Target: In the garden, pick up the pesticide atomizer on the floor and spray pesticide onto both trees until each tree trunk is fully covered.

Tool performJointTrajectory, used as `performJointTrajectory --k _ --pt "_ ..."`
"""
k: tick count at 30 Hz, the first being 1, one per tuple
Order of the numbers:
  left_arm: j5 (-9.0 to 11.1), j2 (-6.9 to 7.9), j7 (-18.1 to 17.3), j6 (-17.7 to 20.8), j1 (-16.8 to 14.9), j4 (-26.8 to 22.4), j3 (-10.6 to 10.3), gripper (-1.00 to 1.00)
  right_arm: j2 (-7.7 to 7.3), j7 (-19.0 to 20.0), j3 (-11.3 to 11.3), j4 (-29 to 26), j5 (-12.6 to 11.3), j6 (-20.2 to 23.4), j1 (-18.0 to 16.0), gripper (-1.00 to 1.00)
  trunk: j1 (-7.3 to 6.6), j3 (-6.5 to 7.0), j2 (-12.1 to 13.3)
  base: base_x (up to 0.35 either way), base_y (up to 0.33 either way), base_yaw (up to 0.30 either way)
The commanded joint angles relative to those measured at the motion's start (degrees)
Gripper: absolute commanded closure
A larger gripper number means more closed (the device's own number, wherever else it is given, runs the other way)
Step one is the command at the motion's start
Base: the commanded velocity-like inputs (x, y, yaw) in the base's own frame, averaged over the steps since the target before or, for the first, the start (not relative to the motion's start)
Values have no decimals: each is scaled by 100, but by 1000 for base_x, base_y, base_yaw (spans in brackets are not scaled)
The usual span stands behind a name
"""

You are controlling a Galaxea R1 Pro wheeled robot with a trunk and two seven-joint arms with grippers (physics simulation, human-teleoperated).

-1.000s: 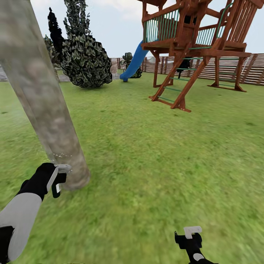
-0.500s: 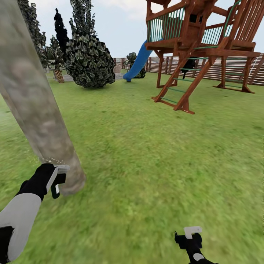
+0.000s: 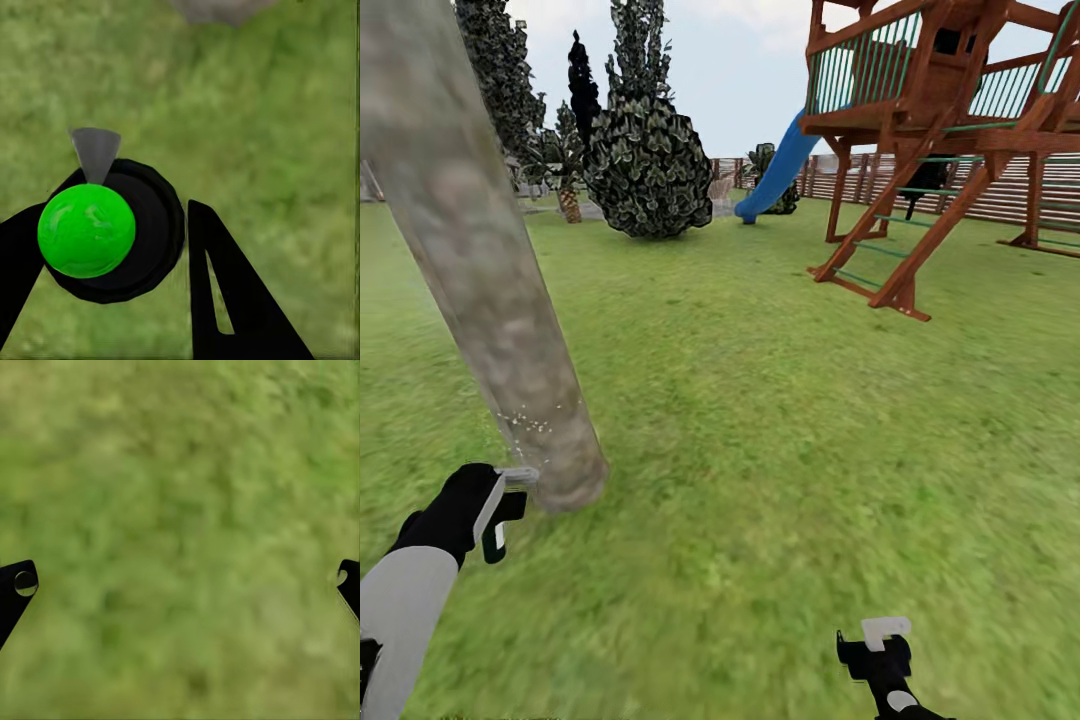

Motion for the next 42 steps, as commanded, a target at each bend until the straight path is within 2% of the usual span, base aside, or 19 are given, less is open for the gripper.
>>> performJointTrajectory --k 1,4,7,10,16,24,29,34,42 --pt "-35 -35 -6 23 0 -10 12 100 -2 -13 49 -4 -47 -9 0 -100 0 -5 -2 141 -263 274" --pt "2 -91 -6 21 4 -64 23 100 -3 -13 49 -4 -47 -9 0 -100 0 -5 -2 169 -247 157" --pt "10 -279 -6 24 -65 -97 16 100 -3 -13 49 -4 -47 -9 0 -100 0 -5 -2 223 -209 13" --pt "7 -343 -12 34 -98 -101 7 100 -3 -13 49 -4 -47 -9 0 -100 0 -5 -2 230 -203 1" --pt "-15 -313 -23 62 -60 -519 32 100 -3 -13 49 0 -47 -9 0 -100 0 -5 -2 89 -249 186" --pt "-16 -349 -23 99 -102 -549 12 100 -3 -13 49 -3 -47 -9 0 -100 0 -5 -2 98 -243 267" --pt "-24 -345 -22 100 -104 -549 11 100 -3 -13 49 -4 -47 -9 0 -100 0 -5 -2 171 -224 33" --pt "-33 -347 -15 100 -100 -549 11 100 -3 -13 49 -4 -47 -8 0 -100 0 -5 -2 18 -270 244" --pt "-40 -269 3 40 105 -443 27 100 -3 -13 49 -4 -47 -9 0 -100 0 -5 -2 61 -260 196"
